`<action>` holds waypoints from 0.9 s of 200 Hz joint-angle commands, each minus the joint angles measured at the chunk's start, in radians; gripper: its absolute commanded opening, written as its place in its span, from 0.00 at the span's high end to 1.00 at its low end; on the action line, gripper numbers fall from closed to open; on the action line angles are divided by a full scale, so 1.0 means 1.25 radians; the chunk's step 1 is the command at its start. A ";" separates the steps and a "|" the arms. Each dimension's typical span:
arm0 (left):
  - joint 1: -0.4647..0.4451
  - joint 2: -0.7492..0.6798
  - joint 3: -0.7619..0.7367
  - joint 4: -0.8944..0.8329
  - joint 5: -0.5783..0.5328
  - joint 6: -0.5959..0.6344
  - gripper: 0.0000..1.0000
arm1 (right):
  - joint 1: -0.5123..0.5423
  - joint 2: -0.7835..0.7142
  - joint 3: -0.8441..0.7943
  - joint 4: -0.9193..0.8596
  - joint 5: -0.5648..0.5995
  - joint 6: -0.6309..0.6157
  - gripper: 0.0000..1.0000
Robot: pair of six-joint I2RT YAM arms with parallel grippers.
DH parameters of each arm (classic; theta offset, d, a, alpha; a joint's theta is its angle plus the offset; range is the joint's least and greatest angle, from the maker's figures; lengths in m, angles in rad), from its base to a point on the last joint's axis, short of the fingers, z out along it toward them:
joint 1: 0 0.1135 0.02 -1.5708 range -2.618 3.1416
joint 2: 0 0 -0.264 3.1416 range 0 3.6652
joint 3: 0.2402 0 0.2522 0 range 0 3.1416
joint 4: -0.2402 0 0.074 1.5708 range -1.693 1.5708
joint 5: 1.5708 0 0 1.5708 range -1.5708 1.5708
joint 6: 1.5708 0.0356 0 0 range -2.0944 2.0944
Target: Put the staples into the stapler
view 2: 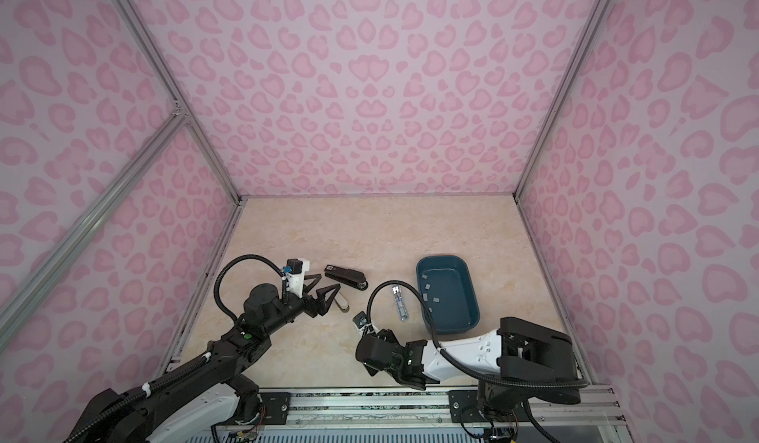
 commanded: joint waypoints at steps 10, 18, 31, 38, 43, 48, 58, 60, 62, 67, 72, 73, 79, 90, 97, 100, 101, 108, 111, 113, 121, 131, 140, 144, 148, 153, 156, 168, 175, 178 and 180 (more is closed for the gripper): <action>0.001 0.011 0.061 -0.035 0.005 0.047 0.15 | -0.084 -0.162 0.001 -0.140 0.033 -0.007 0.90; 0.001 0.011 0.076 -0.043 0.006 0.058 0.15 | -0.119 -0.217 0.003 -0.176 0.038 -0.008 0.90; 0.000 0.007 0.097 -0.051 0.012 0.077 0.15 | -0.184 -0.306 0.000 -0.220 0.047 -0.011 0.91; 0.000 0.002 0.109 -0.055 0.011 0.087 0.14 | -0.222 -0.354 -0.004 -0.237 0.043 -0.022 0.91; 0.000 -0.001 0.115 -0.056 0.009 0.093 0.14 | -0.250 -0.384 -0.005 -0.256 0.038 -0.027 0.91; 0.000 -0.004 0.122 -0.056 0.008 0.098 0.14 | -0.280 -0.420 -0.006 -0.268 0.031 -0.033 0.91; 0.000 -0.007 0.131 -0.050 -0.001 0.109 0.14 | -0.345 -0.478 -0.009 -0.298 0.012 -0.045 0.91; 0.000 -0.006 0.133 -0.048 -0.004 0.112 0.14 | -0.359 -0.488 -0.010 -0.303 0.007 -0.047 0.91; 0.000 -0.008 0.135 -0.046 -0.006 0.116 0.14 | -0.374 -0.499 -0.012 -0.307 0.002 -0.050 0.91; 0.000 -0.006 0.138 -0.041 -0.012 0.126 0.14 | -0.411 -0.520 -0.014 -0.315 -0.014 -0.058 0.90; 0.000 -0.007 0.142 -0.038 -0.022 0.138 0.14 | -0.452 -0.536 -0.018 -0.319 -0.038 -0.069 0.89; 0.001 -0.006 0.142 -0.038 -0.022 0.139 0.14 | -0.460 -0.538 -0.019 -0.319 -0.045 -0.072 0.89; 0.000 -0.002 0.146 -0.034 -0.029 0.159 0.14 | -0.508 -0.546 -0.021 -0.320 -0.085 -0.083 0.89; 0.000 0.011 0.155 -0.029 -0.023 0.212 0.13 | -0.600 -0.532 -0.023 -0.308 -0.165 -0.101 0.89; -0.001 0.027 0.162 -0.036 0.003 0.268 0.15 | -0.654 -0.501 -0.022 -0.295 -0.217 -0.106 0.91; -0.004 0.033 0.163 -0.038 0.018 0.296 0.15 | -0.677 -0.483 -0.021 -0.288 -0.240 -0.108 0.91; -0.004 0.035 0.163 -0.038 0.021 0.308 0.14 | -0.683 -0.480 -0.021 -0.285 -0.248 -0.109 0.92; -0.014 0.049 0.166 -0.046 0.017 0.356 0.15 | -0.723 -0.427 -0.016 -0.269 -0.294 -0.113 0.95; -0.017 0.054 0.169 -0.051 0.008 0.372 0.15 | -0.737 -0.409 -0.011 -0.266 -0.306 -0.116 0.97; -0.018 0.058 0.172 -0.055 0.001 0.380 0.15 | -0.746 -0.389 -0.008 -0.264 -0.312 -0.116 0.98; -0.022 0.071 0.177 -0.066 -0.025 0.409 0.15 | -0.766 -0.325 0.011 -0.264 -0.314 -0.118 1.00; -0.023 0.087 0.176 -0.075 -0.019 0.449 0.15 | -0.785 -0.254 0.035 -0.274 -0.312 -0.126 0.99; -0.027 0.101 0.173 -0.093 0.015 0.512 0.15 | -0.795 -0.197 0.066 -0.293 -0.322 -0.141 0.98; -0.032 0.107 0.170 -0.093 0.017 0.533 0.16 | -0.795 -0.176 0.071 -0.290 -0.326 -0.142 0.98; -0.036 0.112 0.169 -0.091 0.012 0.547 0.16 | -0.794 -0.159 0.076 -0.286 -0.331 -0.142 0.98; -0.040 0.120 0.167 -0.090 0.007 0.559 0.16 | -0.795 -0.140 0.077 -0.276 -0.339 -0.139 0.98; -0.041 0.124 0.168 -0.088 0.006 0.566 0.16 | -0.796 -0.132 0.075 -0.270 -0.343 -0.135 0.98; -0.042 0.144 0.176 -0.093 0.011 0.587 0.16 | -0.795 -0.109 0.070 -0.252 -0.346 -0.124 0.97; -0.042 0.162 0.189 -0.110 0.015 0.605 0.16 | -0.795 -0.100 0.070 -0.248 -0.340 -0.118 0.96; -0.042 0.171 0.197 -0.123 0.016 0.612 0.16 | -0.795 -0.097 0.070 -0.248 -0.335 -0.117 0.95; -0.042 0.177 0.204 -0.132 0.019 0.617 0.16 | -0.795 -0.096 0.070 -0.247 -0.332 -0.116 0.95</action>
